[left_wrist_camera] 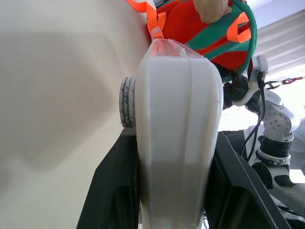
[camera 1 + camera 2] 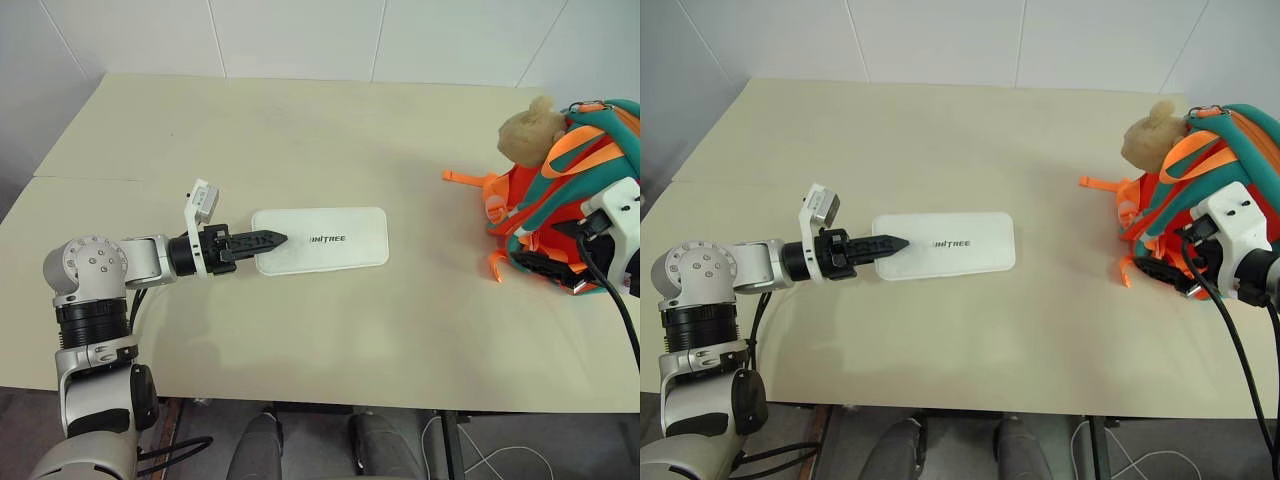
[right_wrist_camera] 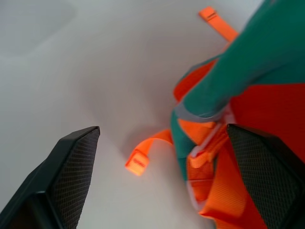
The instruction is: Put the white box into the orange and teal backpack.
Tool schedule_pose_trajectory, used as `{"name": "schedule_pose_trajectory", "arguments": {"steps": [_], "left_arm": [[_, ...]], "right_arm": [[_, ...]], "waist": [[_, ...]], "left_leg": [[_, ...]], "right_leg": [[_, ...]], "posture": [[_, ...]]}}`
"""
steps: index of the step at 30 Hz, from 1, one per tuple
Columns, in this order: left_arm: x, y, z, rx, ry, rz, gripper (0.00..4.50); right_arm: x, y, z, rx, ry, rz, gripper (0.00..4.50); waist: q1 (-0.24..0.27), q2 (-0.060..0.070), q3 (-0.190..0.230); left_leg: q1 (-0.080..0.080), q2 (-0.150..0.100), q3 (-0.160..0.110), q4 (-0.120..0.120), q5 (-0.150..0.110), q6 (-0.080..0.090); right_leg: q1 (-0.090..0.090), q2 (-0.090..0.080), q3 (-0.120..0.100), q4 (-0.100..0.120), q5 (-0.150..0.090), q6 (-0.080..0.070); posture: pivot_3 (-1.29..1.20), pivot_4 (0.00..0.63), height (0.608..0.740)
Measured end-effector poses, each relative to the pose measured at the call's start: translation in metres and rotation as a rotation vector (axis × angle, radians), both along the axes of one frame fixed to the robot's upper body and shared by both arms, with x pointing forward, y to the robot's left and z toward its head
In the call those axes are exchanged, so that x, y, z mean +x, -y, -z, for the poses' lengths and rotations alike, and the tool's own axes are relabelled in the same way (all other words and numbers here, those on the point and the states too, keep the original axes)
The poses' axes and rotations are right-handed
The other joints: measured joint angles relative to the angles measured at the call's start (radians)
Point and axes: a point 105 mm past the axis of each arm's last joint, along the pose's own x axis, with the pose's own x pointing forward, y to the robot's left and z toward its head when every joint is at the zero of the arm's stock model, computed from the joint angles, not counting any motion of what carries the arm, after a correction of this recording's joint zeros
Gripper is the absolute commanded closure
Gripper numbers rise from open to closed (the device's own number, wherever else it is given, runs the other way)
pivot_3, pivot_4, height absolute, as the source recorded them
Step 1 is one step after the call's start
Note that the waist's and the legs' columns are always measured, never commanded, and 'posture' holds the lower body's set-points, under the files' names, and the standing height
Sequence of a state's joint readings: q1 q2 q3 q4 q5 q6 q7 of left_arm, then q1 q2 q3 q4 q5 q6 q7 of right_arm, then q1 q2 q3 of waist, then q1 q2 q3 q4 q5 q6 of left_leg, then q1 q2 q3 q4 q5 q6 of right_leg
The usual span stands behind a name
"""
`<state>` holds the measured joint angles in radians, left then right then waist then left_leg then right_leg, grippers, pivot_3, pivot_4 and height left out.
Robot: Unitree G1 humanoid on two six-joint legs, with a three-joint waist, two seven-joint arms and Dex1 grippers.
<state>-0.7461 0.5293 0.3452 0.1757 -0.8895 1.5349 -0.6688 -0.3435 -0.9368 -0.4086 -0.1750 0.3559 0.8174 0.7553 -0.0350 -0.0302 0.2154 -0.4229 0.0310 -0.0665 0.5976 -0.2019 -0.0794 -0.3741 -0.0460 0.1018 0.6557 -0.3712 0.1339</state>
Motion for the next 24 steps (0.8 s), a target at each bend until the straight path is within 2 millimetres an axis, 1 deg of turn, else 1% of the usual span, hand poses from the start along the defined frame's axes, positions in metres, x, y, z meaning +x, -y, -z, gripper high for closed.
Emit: {"name": "schedule_pose_trajectory", "arguments": {"steps": [3, 6, 7, 9, 12, 13, 16, 18, 20, 21, 23, 24], "left_arm": [[0.0, -0.001, -0.001, 0.001, 0.002, -0.004, 3.23], [0.001, 0.0, -0.001, 0.001, 0.003, -0.005, 3.23], [0.001, 0.0, -0.001, 0.002, 0.004, -0.007, 3.23], [0.002, -0.002, -0.001, 0.003, 0.006, -0.015, 3.23], [0.003, -0.003, -0.001, 0.007, 0.007, -0.028, 3.23], [0.003, -0.005, -0.003, 0.004, 0.011, -0.037, 3.23], [0.004, -0.009, -0.005, 0.001, 0.019, -0.062, 3.23], [0.006, -0.014, -0.007, 0.002, 0.032, -0.086, 3.23], [0.012, -0.031, -0.012, 0.019, 0.064, -0.165, 3.23], [0.017, -0.041, -0.015, 0.026, 0.077, -0.214, 3.23], [0.023, -0.054, -0.022, 0.028, 0.103, -0.277, 3.23], [0.026, -0.061, -0.025, 0.034, 0.115, -0.306, 3.23]], "right_arm": [[0.015, -0.001, -0.004, 0.062, 0.092, 0.053, 0.0], [0.033, -0.008, -0.011, 0.163, 0.199, 0.093, 0.0], [0.038, -0.01, -0.012, 0.185, 0.217, 0.107, 0.18], [0.049, -0.01, -0.016, 0.241, 0.253, 0.158, 0.62], [0.059, -0.01, -0.015, 0.289, 0.273, 0.218, 1.57], [0.062, -0.011, -0.015, 0.3, 0.273, 0.228, 1.96], [0.064, -0.013, -0.015, 0.298, 0.272, 0.23, 2.96], [0.066, -0.018, -0.016, 0.294, 0.271, 0.213, 3.62], [0.069, -0.034, -0.021, 0.307, 0.272, 0.148, 4.26], [0.07, -0.044, -0.024, 0.314, 0.269, 0.107, 4.49], [0.071, -0.058, -0.028, 0.321, 0.266, 0.051, 4.5], [0.071, -0.069, -0.031, 0.322, 0.262, 0.01, 4.5]], "waist": [[0.002, 0.0, 0.0], [0.001, 0.0, 0.0], [0.002, 0.0, 0.0], [0.002, 0.0, 0.0], [0.004, 0.0, 0.0], [0.004, 0.001, 0.0], [0.004, 0.001, 0.0], [0.001, 0.001, 0.0], [-0.012, 0.001, 0.0], [-0.02, 0.001, 0.0], [-0.024, 0.001, 0.0], [-0.026, 0.001, 0.0]], "left_leg": [[0.0, 0.0, 0.0, 0.0, 0.001, -0.001], [0.0, 0.0, 0.0, -0.001, 0.001, -0.001], [0.0, 0.0, 0.0, -0.001, 0.001, -0.002], [0.0, 0.0, 0.0, -0.001, 0.003, -0.005], [0.0, 0.0, 0.0, -0.002, 0.004, -0.006], [0.0, 0.0, 0.0, -0.002, 0.004, -0.006], [0.0, 0.0, 0.0, -0.002, 0.004, -0.006], [0.0, 0.0, 0.0, -0.002, 0.004, -0.006], [0.001, 0.001, 0.0, -0.002, 0.004, -0.006], [0.001, 0.001, 0.0, -0.002, 0.004, -0.006], [0.001, 0.001, 0.0, -0.003, 0.004, -0.006], [0.001, 0.001, 0.0, -0.003, 0.004, -0.006]], "right_leg": [[0.0, 0.0, 0.0, 0.001, 0.0, 0.0], [-0.001, 0.0, 0.001, 0.001, 0.0, 0.0], [-0.001, 0.0, 0.001, 0.001, 0.0, 0.0], [-0.001, 0.0, 0.001, 0.002, 0.0, 0.0], [-0.001, 0.0, 0.001, 0.002, 0.0, 0.0], [-0.001, 0.0, 0.001, 0.002, 0.0, 0.0], [-0.001, 0.0, 0.001, 0.002, 0.0, 0.0], [-0.002, 0.0, 0.001, 0.002, 0.0, 0.0], [-0.002, 0.001, 0.001, 0.003, 0.0, 0.0], [-0.002, 0.001, 0.001, 0.004, 0.0, 0.0], [-0.002, 0.001, 0.001, 0.005, 0.0, 0.0], [-0.003, 0.001, 0.001, 0.005, 0.0, 0.0]], "posture": [[0.0, 0.15, 0.74], [0.0, 0.15, 0.74], [0.0, 0.15, 0.74], [0.0, 0.15, 0.74], [0.0, 0.15, 0.74], [0.0, 0.15, 0.74], [0.0, 0.15, 0.74], [0.0, 0.15, 0.74], [0.0, 0.15, 0.74], [0.0, 0.15, 0.74], [0.0, 0.15, 0.74], [0.0, 0.15, 0.74]]}}
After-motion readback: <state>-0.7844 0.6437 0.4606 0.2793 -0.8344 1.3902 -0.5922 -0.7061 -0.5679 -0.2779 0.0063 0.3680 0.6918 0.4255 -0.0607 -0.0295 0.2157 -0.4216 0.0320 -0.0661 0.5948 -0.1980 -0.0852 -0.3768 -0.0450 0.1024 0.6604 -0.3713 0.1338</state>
